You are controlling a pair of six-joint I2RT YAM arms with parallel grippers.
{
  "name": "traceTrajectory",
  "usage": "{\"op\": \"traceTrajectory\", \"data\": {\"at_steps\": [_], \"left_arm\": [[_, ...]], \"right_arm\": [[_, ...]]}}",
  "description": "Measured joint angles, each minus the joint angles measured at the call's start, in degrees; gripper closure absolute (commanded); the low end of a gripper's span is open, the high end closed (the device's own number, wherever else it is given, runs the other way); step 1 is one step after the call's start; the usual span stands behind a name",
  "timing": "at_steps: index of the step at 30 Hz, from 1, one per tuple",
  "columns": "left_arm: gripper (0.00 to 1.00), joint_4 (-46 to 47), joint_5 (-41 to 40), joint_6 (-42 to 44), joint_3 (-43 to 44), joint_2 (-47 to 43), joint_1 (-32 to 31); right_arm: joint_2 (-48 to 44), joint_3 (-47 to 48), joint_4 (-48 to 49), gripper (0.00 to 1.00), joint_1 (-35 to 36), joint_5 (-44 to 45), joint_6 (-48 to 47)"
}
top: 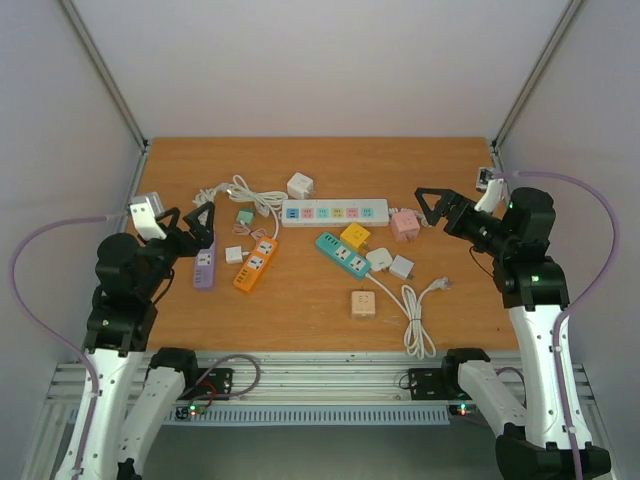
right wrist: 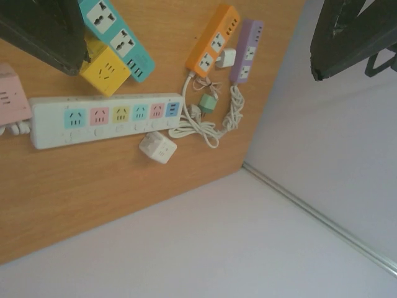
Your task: Insert the plug
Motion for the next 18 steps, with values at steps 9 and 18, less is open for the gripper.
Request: {"op": "traceTrajectory", "data": {"at_steps": [9,18], "left_arm": [[0.01,-1.6,-2.6,-5.7,1.4,1.2,0.0],[0.01,0.7,9.1,-6.1,-0.8,1.6,-0.2]], "right_arm": [[3.0,0.0,-0.4,0.05,-0.2,-2.2,4.3],[8.9,-2.6,-0.5,0.02,7.9,-0.2,4.1]]}}
